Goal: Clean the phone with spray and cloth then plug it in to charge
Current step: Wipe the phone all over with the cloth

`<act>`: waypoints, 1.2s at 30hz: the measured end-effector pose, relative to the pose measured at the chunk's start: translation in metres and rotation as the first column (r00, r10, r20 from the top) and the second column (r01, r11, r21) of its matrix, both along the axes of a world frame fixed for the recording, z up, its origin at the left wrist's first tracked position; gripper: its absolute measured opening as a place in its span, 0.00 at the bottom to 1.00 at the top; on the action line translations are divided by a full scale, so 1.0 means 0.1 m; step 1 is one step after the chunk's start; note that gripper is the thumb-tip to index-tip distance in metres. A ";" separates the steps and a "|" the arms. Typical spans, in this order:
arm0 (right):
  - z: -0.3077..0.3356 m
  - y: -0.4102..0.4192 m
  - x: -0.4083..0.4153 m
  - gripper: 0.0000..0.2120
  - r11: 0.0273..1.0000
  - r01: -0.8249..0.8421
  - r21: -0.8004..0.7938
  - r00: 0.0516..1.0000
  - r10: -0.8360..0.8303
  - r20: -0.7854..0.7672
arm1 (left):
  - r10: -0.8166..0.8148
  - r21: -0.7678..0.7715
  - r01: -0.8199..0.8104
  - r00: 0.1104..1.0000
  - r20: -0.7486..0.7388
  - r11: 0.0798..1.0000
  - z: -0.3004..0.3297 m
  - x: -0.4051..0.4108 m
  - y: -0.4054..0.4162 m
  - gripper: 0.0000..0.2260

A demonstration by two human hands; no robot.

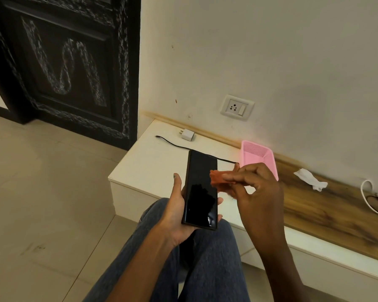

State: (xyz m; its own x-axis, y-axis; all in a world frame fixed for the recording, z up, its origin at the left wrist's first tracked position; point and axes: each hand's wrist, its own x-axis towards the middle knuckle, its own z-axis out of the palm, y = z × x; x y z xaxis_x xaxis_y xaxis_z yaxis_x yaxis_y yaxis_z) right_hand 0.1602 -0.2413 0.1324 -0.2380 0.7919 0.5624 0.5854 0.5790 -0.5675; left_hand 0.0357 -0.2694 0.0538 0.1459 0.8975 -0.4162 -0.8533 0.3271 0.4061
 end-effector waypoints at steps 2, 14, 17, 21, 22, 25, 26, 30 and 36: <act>-0.01 0.00 -0.01 0.09 0.994 0.068 0.082 0.997 -0.071 0.038 | -0.003 0.006 0.003 1.000 0.002 1.000 -0.01 0.00 0.00 0.39; 0.14 -0.02 0.02 0.11 0.740 -0.322 -0.591 0.779 -0.148 -0.609 | -0.016 0.020 0.016 1.000 0.010 1.000 0.00 0.00 0.01 0.37; 0.10 -0.01 0.03 0.10 0.594 -0.493 -0.635 0.605 -0.291 -0.741 | -0.009 0.032 0.009 1.000 0.001 0.999 -0.01 -0.01 0.02 0.36; 0.06 0.00 0.06 0.10 0.460 -0.618 -0.637 0.467 -0.438 -0.769 | -0.012 0.057 0.013 1.000 -0.006 0.998 -0.01 0.00 0.02 0.36; 0.06 0.01 0.06 0.12 0.461 -0.616 -0.639 0.451 -0.459 -0.766 | -0.014 0.062 0.015 1.000 -0.014 0.998 -0.01 0.00 0.02 0.36; 0.03 0.04 0.07 0.11 0.534 -0.556 -0.637 0.452 -0.450 -0.771 | -0.018 0.070 0.019 1.000 -0.022 0.997 0.01 0.00 0.01 0.36; 0.02 0.05 0.08 0.10 0.576 -0.517 -0.633 0.468 -0.429 -0.773 | -0.023 0.077 0.024 1.000 -0.015 0.997 0.02 0.01 0.00 0.36; 0.01 0.14 0.06 0.07 0.819 -0.115 -0.562 0.690 -0.341 -0.638 | -0.055 0.127 0.055 0.998 -0.002 0.990 0.05 0.01 -0.02 0.36; 0.08 0.33 -0.10 0.05 0.980 0.193 -0.050 0.952 -0.199 -0.231 | -0.130 0.198 0.133 0.991 -0.027 0.971 0.10 0.05 -0.04 0.36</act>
